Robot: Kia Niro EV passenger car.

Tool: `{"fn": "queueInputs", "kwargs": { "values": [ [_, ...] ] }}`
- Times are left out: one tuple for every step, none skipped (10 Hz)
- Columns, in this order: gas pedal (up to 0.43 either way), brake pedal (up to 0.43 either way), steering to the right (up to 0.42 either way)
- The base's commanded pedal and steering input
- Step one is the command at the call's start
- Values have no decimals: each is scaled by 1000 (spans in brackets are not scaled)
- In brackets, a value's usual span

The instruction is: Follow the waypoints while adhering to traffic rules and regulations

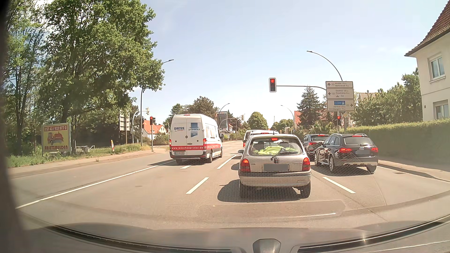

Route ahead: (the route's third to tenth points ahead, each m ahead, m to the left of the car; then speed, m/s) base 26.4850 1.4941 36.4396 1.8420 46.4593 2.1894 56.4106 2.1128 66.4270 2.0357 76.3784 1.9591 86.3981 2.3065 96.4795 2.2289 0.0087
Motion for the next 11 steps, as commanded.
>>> {"fn": "queueInputs", "kwargs": {
  "values": [
    [0, 12, 20],
    [0, 6, 20],
    [0, 6, 20],
    [0, 6, 20],
    [0, 6, 20],
    [0, 6, 20],
    [0, 6, 20],
    [0, 6, 20],
    [0, 6, 20],
    [0, 6, 20],
    [0, 6, 20]
  ]
}}
